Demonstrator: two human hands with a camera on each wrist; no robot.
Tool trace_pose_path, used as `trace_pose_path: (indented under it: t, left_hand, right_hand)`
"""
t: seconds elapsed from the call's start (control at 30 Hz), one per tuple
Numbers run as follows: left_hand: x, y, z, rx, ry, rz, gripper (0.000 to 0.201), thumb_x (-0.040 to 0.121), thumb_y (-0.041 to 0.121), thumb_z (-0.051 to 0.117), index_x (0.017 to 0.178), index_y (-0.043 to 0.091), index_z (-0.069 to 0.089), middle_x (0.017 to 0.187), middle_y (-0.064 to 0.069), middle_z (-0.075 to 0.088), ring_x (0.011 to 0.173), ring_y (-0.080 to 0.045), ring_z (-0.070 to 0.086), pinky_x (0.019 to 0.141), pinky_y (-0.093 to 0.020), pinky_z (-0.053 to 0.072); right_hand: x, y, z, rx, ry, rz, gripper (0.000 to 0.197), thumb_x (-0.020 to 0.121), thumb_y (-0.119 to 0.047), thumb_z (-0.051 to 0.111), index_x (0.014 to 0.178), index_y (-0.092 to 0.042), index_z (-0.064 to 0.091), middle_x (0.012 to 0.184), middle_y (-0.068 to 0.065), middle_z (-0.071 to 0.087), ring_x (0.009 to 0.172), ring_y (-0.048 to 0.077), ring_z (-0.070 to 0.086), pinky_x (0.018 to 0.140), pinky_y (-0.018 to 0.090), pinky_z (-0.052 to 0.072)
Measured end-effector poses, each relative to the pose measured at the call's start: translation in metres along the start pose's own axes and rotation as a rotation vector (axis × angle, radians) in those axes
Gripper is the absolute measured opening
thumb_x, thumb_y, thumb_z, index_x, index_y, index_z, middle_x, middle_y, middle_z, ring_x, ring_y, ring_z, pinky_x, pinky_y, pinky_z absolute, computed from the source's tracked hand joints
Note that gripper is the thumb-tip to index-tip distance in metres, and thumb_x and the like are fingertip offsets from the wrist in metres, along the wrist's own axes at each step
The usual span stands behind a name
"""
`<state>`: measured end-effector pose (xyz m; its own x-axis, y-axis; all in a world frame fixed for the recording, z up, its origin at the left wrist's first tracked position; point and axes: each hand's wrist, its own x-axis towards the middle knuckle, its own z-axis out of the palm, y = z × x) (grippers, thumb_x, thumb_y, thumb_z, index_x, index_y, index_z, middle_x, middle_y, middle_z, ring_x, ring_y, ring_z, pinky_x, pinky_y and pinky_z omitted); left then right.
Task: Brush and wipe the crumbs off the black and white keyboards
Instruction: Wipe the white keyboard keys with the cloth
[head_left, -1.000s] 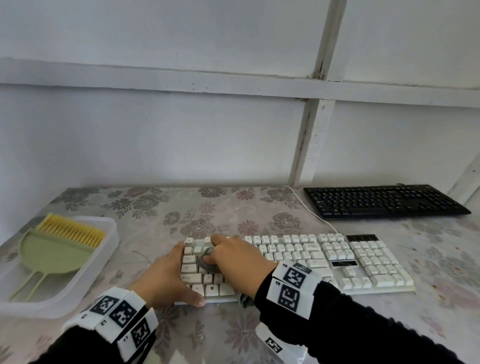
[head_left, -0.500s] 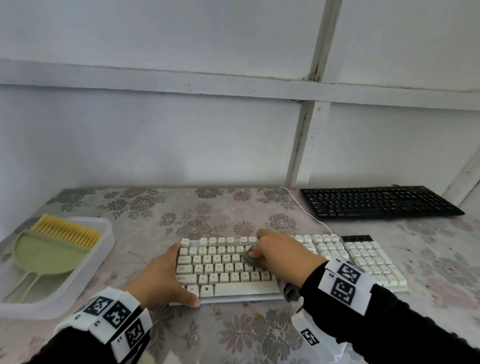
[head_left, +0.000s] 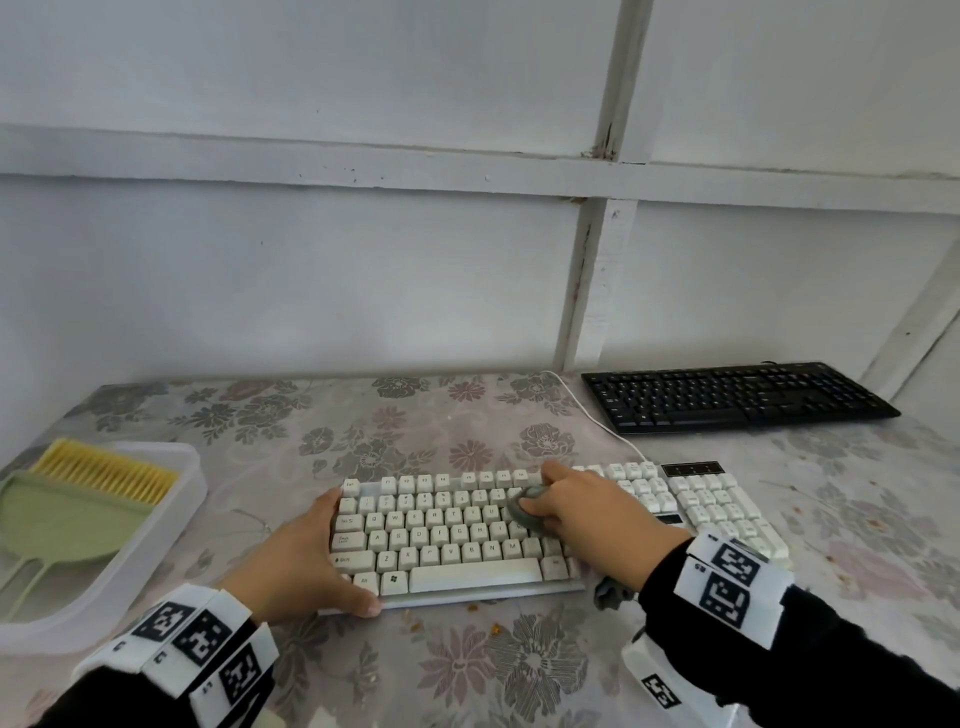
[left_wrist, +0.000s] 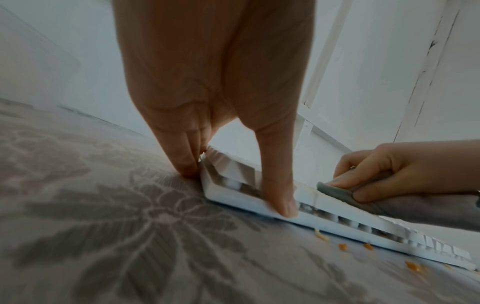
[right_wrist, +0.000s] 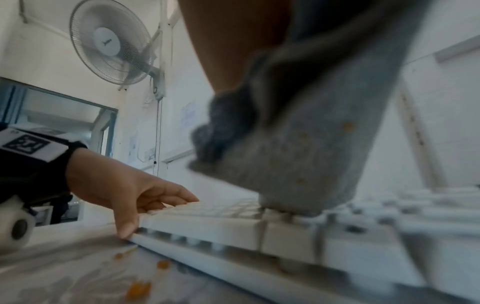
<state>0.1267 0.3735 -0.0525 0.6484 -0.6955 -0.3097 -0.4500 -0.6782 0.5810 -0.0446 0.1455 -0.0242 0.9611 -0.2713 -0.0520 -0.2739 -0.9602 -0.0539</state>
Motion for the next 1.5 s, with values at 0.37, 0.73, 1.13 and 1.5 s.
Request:
trace_pose_path:
  t: [0.37,0.73,1.13,1.5]
  left_hand:
    - [0.0,0.0,0.001,-0.004,0.01,-0.008,0.129,0.045,0.04,0.09,0.146,0.026,0.012,0.134,0.008,0.048,0.116,-0.013,0.049,0.102,-0.028,0.039]
    - [0.0,0.001,-0.001,0.002,-0.014,-0.026,0.129,0.044,0.043,0.088,0.147,0.026,0.012,0.131,0.008,0.049,0.114,-0.012,0.05,0.101,-0.029,0.04]
    - [-0.006,0.007,-0.004,0.007,-0.038,-0.012,0.15,0.018,0.061,0.085,0.146,0.026,0.015,0.131,0.009,0.05,0.113,-0.011,0.051,0.102,-0.03,0.04]
    - [-0.011,0.015,-0.003,-0.007,-0.014,-0.025,0.128,0.044,0.038,0.09,0.146,0.025,0.014,0.133,0.007,0.049,0.103,-0.008,0.046,0.102,-0.028,0.038]
  right_hand:
    - [-0.016,0.033,-0.012,-0.031,-0.026,0.18,0.039,0.098,-0.038,0.043,0.096,-0.009,0.068,0.08,-0.003,0.033,0.071,0.02,0.045,0.063,0.024,0.036]
    - [0.015,-0.05,-0.012,0.049,-0.052,-0.088,0.019,0.091,-0.008,0.049,0.093,-0.01,0.067,0.091,-0.001,0.031,0.078,0.021,0.042,0.059,0.025,0.035]
    - [-0.03,0.044,-0.008,0.015,-0.01,0.136,0.039,0.097,-0.045,0.039,0.089,-0.018,0.066,0.094,-0.004,0.045,0.085,0.014,0.053,0.071,0.022,0.039]
    - [-0.058,0.099,-0.01,-0.126,-0.026,0.264,0.03,0.099,-0.035,0.04,0.112,-0.027,0.066,0.1,-0.003,0.045,0.077,0.015,0.047,0.063,0.022,0.029]
